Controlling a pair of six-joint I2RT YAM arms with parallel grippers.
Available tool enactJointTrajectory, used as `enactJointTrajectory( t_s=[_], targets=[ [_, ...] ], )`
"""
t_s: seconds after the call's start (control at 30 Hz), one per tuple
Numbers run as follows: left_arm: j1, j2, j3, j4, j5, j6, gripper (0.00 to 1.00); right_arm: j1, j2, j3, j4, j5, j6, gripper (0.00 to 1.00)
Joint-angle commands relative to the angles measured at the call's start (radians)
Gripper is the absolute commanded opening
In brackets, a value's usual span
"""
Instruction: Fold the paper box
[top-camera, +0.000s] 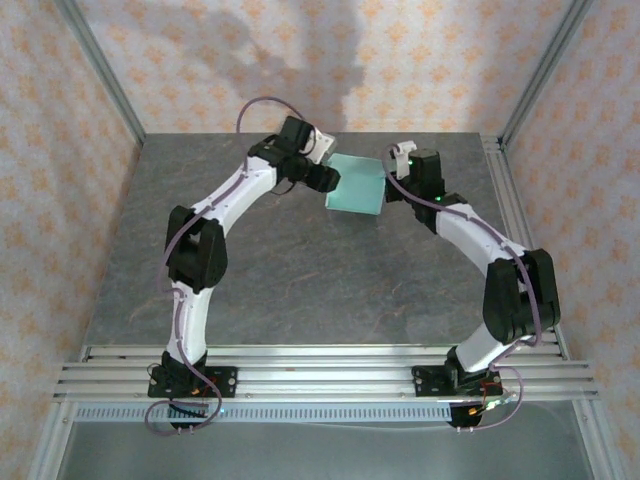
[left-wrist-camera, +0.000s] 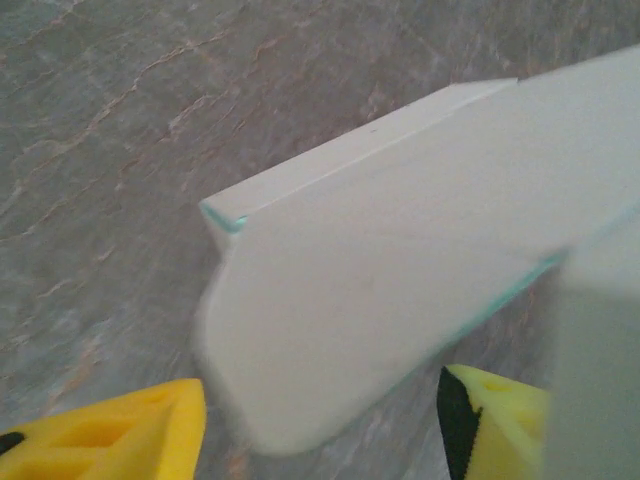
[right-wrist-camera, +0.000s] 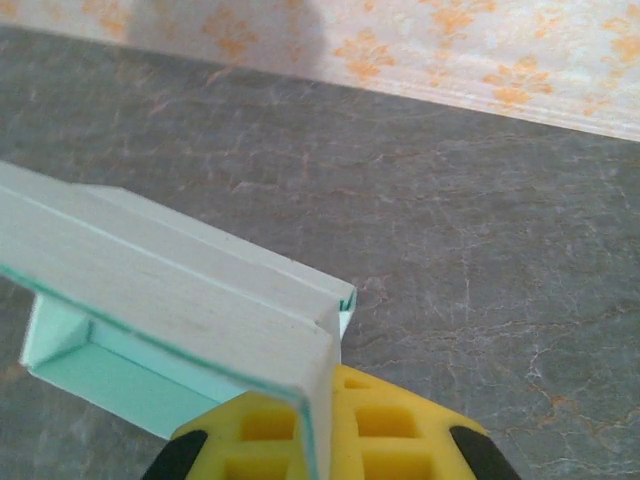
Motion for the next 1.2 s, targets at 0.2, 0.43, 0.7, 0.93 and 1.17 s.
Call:
enactJointTrajectory(
  t_s=[0.2,0.43,0.7,0.93,1.17],
  targets=[
    [0.079,-0.192,-0.070,-0.209,0.193,0.175,0.75,-0.044,0.066,0.231,-0.485,-0.171,-0.164,0.00],
    [0.097,-0.283,-0.149,-0.222,0.169,0.212,0.83,-0.045,0.146,0.421,-0.810,-0.224,-0.221,0.00],
    [0.052,-0.248,-0.136,-0.239,0.081,0.283,0.90,-0.005,0.195,0.537,-0.986,-0.149,-0.215,0.00],
    [0.012,-0.127,-0.026,-0.318,0.097,0.340,0.86,0.012,0.215,0.539,-1.026,-0.166,-0.246,0.00],
    [0.011,-0.036,0.057,-0.349,0.091,0.396,0.69,0.012,0.214,0.531,-1.041,-0.203,-0.286,0.00]
  ],
)
